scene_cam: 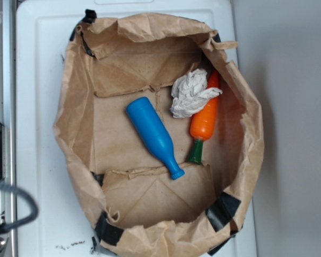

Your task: Grab the blue bottle.

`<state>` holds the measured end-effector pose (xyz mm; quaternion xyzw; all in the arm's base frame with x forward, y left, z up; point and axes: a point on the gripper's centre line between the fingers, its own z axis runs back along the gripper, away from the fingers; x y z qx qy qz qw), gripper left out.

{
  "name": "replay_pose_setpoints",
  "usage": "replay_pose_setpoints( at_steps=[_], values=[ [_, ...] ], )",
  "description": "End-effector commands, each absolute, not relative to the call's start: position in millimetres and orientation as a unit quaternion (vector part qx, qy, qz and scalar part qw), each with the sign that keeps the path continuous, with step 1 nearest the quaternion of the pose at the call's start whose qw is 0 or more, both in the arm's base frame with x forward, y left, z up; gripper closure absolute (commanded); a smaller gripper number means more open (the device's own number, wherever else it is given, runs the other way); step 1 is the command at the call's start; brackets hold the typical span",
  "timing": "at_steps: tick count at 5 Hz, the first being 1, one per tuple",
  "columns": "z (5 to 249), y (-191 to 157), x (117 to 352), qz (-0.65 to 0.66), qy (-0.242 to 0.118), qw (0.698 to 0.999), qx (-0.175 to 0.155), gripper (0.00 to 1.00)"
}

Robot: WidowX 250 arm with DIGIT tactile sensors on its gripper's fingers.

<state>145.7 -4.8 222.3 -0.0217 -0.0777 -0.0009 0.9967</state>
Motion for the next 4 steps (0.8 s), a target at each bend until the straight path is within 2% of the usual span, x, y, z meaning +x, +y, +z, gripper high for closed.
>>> replay_pose_setpoints(
  at_steps=[1, 2, 3, 4],
  values=[
    [199, 3, 164, -0.03, -0.076, 0.997, -0.001, 0.0],
    [184, -7, 191, -0.064, -0.073, 0.995, 0.009, 0.0],
    [170, -25, 215, -0.115, -0.065, 0.991, -0.007, 0.0],
    [167, -29, 244, -0.117, -0.055, 0.992, -0.01, 0.0]
  ],
)
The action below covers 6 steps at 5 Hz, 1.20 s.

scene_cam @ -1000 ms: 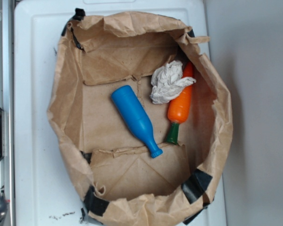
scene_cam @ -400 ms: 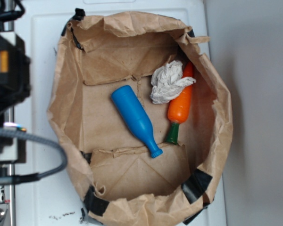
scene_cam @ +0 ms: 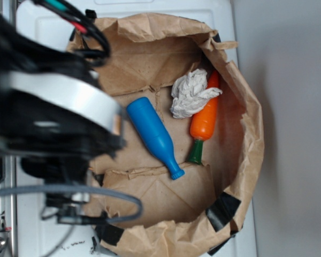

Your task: Grab the blue bottle.

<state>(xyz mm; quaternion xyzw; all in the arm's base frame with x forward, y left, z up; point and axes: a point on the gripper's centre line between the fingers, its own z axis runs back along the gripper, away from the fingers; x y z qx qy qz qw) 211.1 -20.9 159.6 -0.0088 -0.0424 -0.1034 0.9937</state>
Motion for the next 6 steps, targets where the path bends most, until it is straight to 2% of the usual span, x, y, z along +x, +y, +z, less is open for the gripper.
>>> replay_pose_setpoints(
  at_steps=[1, 3, 4, 6],
  values=[
    [167, -29, 244, -0.117, -0.055, 0.992, -0.01, 0.0],
    [167, -29, 244, -0.117, -0.055, 0.992, -0.01, 0.0],
    [136, -16, 239, -0.125, -0.082, 0.989, -0.007, 0.0],
    [89, 5, 268, -0.144, -0.084, 0.986, 0.009, 0.0]
  ],
)
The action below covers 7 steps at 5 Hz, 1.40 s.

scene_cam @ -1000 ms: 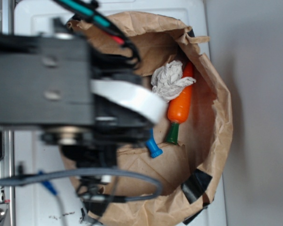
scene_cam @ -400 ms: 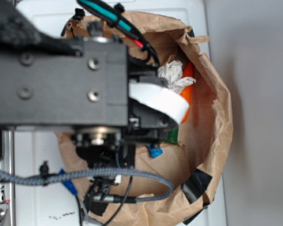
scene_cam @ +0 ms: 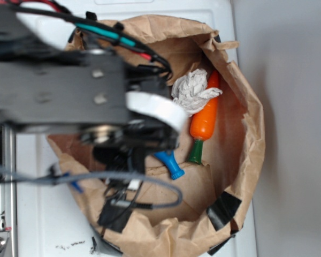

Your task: Grab the blue bottle.

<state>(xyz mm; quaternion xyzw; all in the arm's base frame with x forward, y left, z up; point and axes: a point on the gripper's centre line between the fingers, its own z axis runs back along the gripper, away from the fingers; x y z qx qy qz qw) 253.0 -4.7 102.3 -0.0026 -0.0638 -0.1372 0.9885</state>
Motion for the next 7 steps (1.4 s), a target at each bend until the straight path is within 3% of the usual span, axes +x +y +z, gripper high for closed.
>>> replay_pose_setpoints(
  at_steps=[1, 2, 3, 4, 5, 6, 7],
  values=[
    [74, 6, 278, -0.14, -0.077, 0.987, 0.017, 0.0],
    [65, 8, 285, -0.138, -0.068, 0.988, 0.025, 0.0],
    [52, 10, 284, -0.159, -0.081, 0.984, 0.028, 0.0],
    [32, 8, 271, -0.172, -0.103, 0.979, 0.041, 0.0],
    [18, 9, 263, -0.173, -0.09, 0.98, 0.05, 0.0],
    [2, 9, 262, -0.164, -0.085, 0.98, 0.07, 1.0],
    [15, 8, 264, -0.154, -0.08, 0.983, 0.061, 1.0]
  ],
)
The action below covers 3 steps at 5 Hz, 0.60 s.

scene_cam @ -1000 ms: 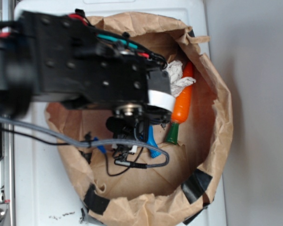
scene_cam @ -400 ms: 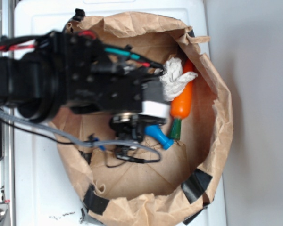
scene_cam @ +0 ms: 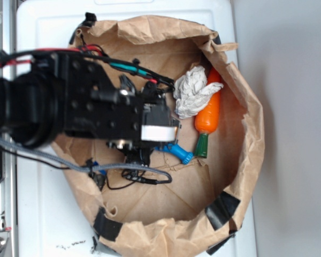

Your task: Grab the blue bottle.

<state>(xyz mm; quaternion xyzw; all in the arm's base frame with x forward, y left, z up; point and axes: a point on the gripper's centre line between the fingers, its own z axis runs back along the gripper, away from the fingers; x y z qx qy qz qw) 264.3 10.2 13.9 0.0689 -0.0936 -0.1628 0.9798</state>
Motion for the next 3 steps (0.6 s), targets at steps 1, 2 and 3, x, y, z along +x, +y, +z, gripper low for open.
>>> replay_pose_setpoints(
  at_steps=[1, 2, 3],
  values=[
    [61, 11, 266, -0.131, -0.069, 0.989, 0.011, 1.0],
    [102, 16, 262, -0.076, -0.077, 0.994, -0.01, 1.0],
    [133, 23, 258, -0.055, -0.088, 0.994, -0.021, 1.0]
  ],
)
